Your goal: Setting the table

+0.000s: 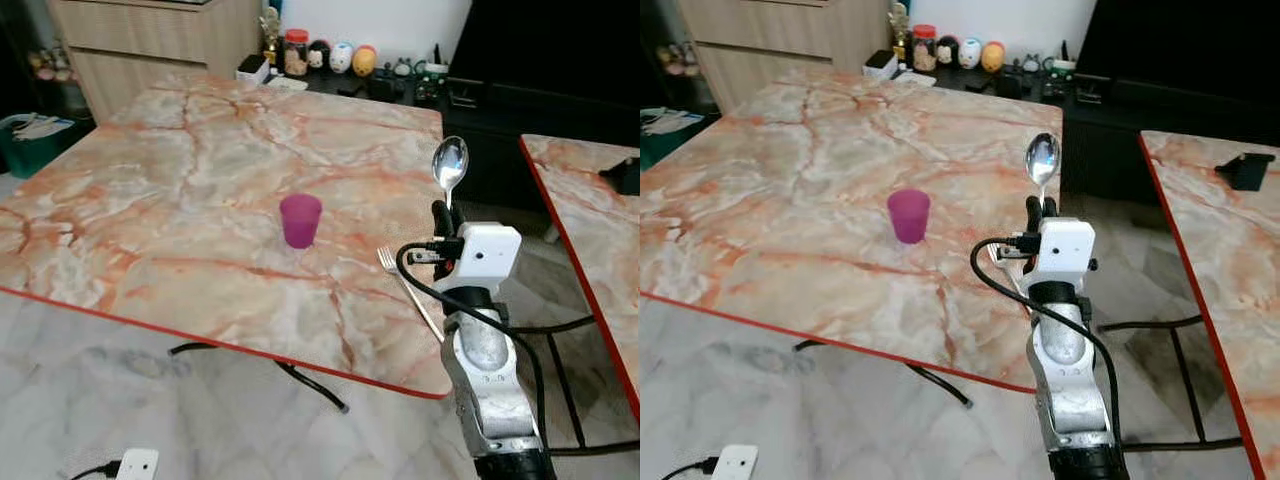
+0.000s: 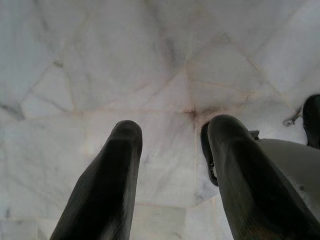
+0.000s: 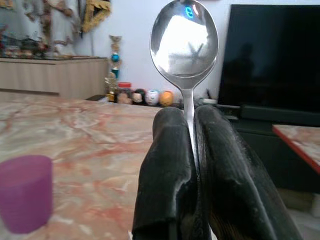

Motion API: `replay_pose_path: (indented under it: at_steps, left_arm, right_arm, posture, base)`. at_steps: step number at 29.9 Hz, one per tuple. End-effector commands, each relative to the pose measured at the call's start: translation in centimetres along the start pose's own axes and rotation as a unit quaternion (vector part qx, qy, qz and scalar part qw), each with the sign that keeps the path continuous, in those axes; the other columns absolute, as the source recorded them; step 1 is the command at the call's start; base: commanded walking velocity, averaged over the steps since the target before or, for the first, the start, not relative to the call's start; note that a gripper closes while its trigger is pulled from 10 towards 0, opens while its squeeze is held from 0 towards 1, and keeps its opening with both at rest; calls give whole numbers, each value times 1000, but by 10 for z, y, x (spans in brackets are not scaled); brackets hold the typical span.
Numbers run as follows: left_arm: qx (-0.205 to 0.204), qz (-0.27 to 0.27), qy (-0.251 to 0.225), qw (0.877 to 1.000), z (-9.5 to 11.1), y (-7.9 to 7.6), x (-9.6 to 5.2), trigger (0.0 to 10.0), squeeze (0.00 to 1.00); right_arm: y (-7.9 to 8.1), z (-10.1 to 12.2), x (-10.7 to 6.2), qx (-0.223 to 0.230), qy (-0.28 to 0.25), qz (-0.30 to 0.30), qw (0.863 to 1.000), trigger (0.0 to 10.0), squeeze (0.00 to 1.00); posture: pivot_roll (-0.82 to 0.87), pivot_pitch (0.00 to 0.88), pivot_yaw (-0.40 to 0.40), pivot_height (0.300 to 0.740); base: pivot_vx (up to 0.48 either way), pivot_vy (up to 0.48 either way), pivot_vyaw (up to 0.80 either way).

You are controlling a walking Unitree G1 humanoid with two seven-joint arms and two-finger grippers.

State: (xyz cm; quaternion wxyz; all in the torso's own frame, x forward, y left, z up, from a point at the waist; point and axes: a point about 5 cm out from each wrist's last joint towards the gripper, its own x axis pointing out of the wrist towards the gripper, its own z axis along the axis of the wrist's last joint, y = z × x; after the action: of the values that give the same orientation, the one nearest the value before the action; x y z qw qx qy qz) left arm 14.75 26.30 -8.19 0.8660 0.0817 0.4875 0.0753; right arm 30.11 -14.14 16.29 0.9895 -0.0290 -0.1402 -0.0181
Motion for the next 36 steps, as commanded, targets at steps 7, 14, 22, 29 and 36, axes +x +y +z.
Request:
replay_pose_path:
  at_steps: [7,14,22,29,36]
  left_arm:
    - [-16,3,3,1000,-5,2,-1,10000,0]
    - [-20,4,0,1000,-4,3,-1,10000,0]
    - [-25,4,-1,1000,-3,2,-1,10000,0]
    - [-25,3,1,1000,-4,2,-1,10000,0]
    - [-23,2,2,1000,-4,1,-1,10000,0]
  right_arm:
    - [1,3,4,-6,-1,4,1000,10000,0]
    - [5,3,5,-16,-3,15,1000,10000,0]
    - [6,5,5,-16,-11,16,1000,10000,0]
    - [7,5,7,-17,-12,21,1000,10000,0]
    - [8,5,7,-16,-12,22,1000,10000,0]
  posture:
    - [68,0,-57,728]
    - [70,0,-63,728]
    - [72,0,-67,728]
    - [76,0,-70,728]
    - [76,0,-70,728]
  base:
    - [0,0,-788]
    - [0,0,-788]
    - [0,0,-391]
    - [0,0,0]
    - [0,0,0]
